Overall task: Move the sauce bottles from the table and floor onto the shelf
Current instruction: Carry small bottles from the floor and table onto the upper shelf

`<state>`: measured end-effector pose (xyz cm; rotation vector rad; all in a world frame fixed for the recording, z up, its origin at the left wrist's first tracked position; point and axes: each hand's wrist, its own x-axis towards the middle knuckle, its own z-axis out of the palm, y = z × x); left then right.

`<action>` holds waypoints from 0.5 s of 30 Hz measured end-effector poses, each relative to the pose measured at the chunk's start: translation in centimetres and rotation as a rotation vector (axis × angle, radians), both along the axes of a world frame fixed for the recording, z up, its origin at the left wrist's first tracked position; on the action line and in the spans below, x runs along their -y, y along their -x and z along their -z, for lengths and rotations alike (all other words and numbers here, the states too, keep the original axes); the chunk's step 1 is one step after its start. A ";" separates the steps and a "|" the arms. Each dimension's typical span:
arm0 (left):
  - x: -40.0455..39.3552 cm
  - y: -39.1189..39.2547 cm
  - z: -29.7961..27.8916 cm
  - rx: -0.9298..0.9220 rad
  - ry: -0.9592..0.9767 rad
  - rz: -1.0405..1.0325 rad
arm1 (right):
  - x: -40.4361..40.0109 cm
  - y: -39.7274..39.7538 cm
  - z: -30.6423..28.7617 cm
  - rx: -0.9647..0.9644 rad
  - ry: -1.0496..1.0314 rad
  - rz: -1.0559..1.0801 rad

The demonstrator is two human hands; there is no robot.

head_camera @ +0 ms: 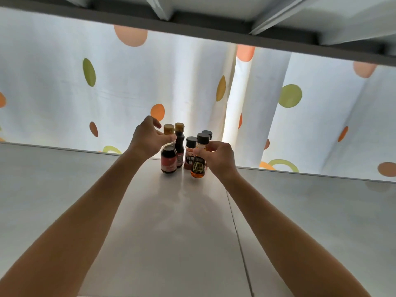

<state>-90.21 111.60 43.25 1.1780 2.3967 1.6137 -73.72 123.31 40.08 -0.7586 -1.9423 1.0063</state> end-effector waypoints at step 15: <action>-2.0 -1.7 1.1 -0.059 -0.016 -0.065 | -1.2 3.2 1.2 0.087 -0.075 0.071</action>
